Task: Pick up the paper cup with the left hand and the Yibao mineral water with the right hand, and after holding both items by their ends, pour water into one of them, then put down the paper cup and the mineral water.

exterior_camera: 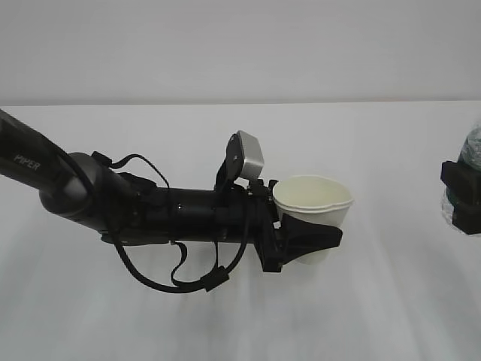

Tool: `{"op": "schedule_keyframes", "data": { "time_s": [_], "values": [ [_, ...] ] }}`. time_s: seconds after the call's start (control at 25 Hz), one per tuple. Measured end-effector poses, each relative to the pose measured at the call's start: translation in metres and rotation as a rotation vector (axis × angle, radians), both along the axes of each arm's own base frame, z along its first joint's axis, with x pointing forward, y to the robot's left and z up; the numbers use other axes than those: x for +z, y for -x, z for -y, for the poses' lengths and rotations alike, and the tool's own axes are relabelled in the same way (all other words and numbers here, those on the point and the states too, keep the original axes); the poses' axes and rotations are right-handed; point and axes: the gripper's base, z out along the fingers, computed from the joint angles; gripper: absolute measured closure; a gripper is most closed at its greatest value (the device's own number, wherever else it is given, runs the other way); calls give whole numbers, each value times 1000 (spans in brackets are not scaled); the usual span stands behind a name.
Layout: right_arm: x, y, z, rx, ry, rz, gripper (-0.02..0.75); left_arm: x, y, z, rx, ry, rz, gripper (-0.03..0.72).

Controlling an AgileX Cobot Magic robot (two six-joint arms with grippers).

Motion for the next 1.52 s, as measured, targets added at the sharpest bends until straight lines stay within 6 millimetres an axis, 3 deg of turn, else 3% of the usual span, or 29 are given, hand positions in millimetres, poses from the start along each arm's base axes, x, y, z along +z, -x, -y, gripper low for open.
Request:
{"op": "schedule_keyframes", "data": {
  "time_s": [0.24,0.52,1.04,1.52],
  "values": [
    [8,9,1,5,8,-31,292,9,5,17,-54,21,-10,246],
    [27,6,0,47,124,-29,293,16,8,29,-86,36,-2,246],
    [26,6,0,94,255,-34,293,14,13,30,-147,-8,-11,247],
    [23,7,0,163,433,-41,293,28,9,46,-175,0,6,248]
  ]
}}
